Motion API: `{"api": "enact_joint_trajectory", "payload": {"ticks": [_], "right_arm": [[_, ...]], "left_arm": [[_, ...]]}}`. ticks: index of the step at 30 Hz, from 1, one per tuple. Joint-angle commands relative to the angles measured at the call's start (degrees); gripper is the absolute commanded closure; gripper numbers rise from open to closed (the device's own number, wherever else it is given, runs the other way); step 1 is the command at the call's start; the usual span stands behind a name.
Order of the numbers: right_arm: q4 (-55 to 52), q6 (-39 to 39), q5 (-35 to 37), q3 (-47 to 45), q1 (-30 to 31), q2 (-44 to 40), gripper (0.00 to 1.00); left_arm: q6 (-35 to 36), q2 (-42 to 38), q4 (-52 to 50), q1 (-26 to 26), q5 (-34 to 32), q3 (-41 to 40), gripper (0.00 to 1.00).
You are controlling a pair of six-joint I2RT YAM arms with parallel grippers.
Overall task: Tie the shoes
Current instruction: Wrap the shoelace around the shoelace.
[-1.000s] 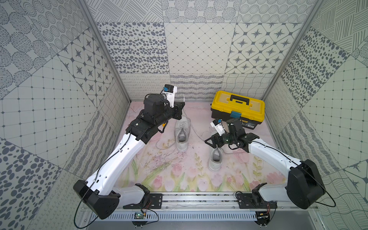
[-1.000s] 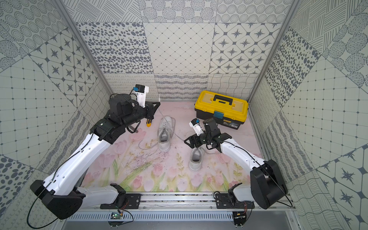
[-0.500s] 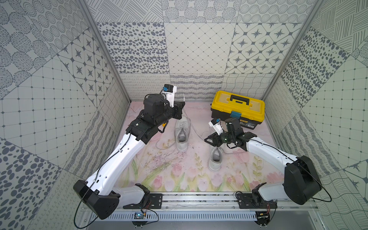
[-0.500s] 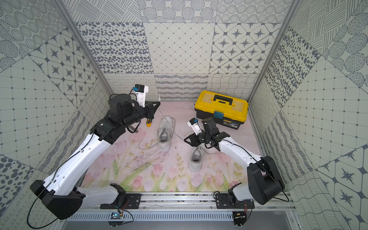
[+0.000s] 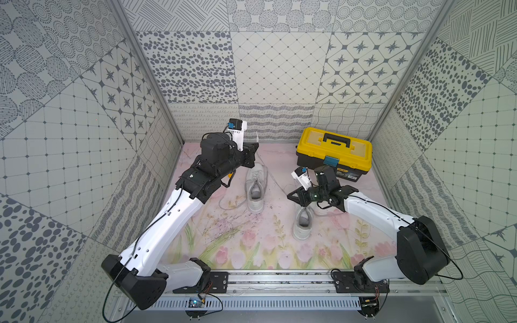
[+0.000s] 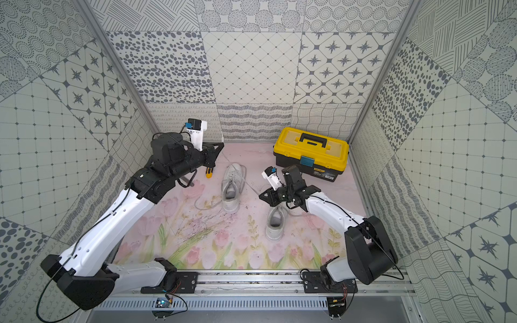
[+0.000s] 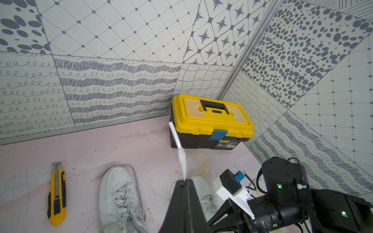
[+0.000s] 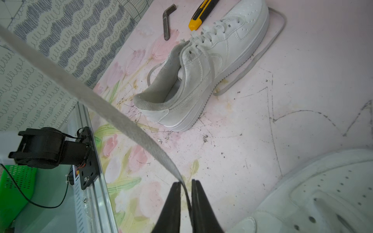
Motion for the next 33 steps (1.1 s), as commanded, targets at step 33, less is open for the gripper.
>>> {"api": "enact_joint_trajectory", "payload": {"ticks": [33], "right_arm": [[-12.5,7.67,7.24,-7.28,-14.08,-21.61,1.0]], "left_arm": [[-12.55,-8.9,-5.24,-21.38,-19.88,-39.31,0.62]]}}
